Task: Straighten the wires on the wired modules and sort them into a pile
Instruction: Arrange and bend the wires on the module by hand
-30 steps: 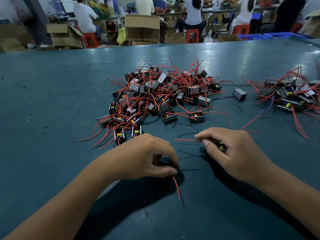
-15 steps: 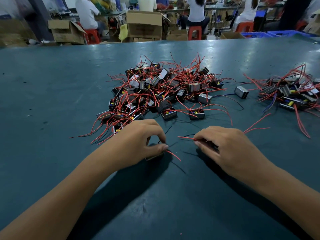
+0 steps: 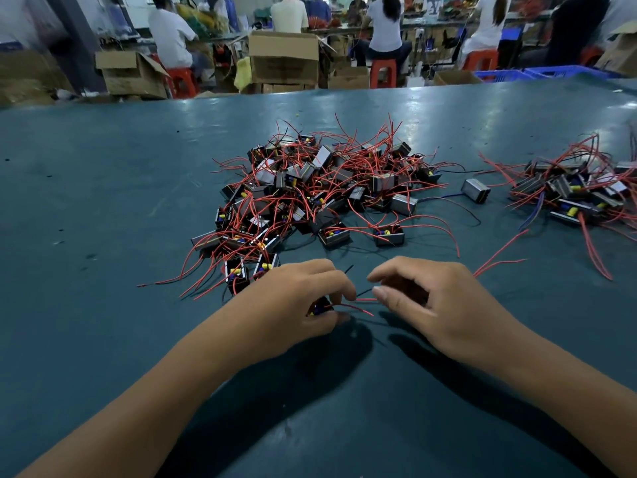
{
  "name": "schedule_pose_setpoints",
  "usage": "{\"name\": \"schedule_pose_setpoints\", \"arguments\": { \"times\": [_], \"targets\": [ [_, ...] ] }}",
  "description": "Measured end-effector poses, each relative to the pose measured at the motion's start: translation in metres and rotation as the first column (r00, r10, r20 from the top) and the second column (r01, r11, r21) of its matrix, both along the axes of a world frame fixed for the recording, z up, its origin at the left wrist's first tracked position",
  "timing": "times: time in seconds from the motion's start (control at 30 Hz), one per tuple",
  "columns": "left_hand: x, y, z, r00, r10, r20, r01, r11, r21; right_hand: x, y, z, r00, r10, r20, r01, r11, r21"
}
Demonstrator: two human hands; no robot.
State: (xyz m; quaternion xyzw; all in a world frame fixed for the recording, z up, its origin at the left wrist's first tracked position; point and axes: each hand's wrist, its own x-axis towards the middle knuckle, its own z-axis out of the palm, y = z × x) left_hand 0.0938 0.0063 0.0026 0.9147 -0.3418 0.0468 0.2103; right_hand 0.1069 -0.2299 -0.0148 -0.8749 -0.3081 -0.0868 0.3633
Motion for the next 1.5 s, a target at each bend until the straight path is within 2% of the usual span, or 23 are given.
{"name": "schedule_pose_setpoints", "arguments": {
  "times": [0.13,0.2,0.3,0.4,0.5,0.6,0.73,0.83,1.07,1.23,1.5],
  "targets": [
    [-0.006,-0.005,-0.001,0.977,-0.009,0.214,-0.02,0.991,0.133,-0.001,0.0,0.002,0.997,0.074,0.006,-0.074,0.995,-0.072],
    [-0.008,-0.008,-0.002,0.964,-0.033,0.266,-0.015,0.984,0.177,0.0,0.0,0.004,0.995,0.093,0.033,-0.089,0.989,-0.114],
    [-0.009,-0.013,-0.004,0.968,-0.024,0.25,-0.021,0.985,0.174,0.003,0.0,0.004,0.992,0.125,0.026,-0.117,0.972,-0.202],
    [-0.007,-0.013,-0.011,0.981,0.041,0.188,-0.057,0.995,0.081,0.006,0.0,0.001,0.995,0.093,0.02,-0.086,0.969,-0.23],
    [-0.007,-0.015,-0.013,0.983,0.115,0.144,-0.11,0.993,-0.041,0.004,0.0,0.001,1.0,0.004,0.017,-0.002,0.994,-0.11],
    [-0.006,-0.016,-0.014,0.978,0.192,0.086,-0.177,0.972,-0.156,0.003,0.0,-0.002,0.996,-0.038,-0.084,0.042,0.998,0.041],
    [-0.005,-0.017,-0.013,0.971,0.226,0.082,-0.207,0.959,-0.196,0.003,0.004,-0.007,0.952,0.022,-0.305,0.04,0.98,0.196],
    [-0.005,-0.018,-0.014,0.97,0.228,0.086,-0.207,0.957,-0.202,0.003,0.006,-0.009,0.919,0.071,-0.387,0.057,0.949,0.31],
    [-0.006,-0.022,-0.014,0.964,0.265,0.025,-0.252,0.937,-0.242,0.0,0.009,-0.01,0.934,0.054,-0.353,0.056,0.954,0.295],
    [-0.008,-0.024,-0.013,0.961,0.277,-0.008,-0.271,0.93,-0.25,-0.003,0.013,-0.008,0.915,0.099,-0.391,0.074,0.911,0.405],
    [-0.011,-0.029,-0.013,0.96,0.279,-0.015,-0.27,0.912,-0.309,-0.006,0.014,-0.007,0.959,0.043,-0.28,0.08,0.907,0.413]
  ]
}}
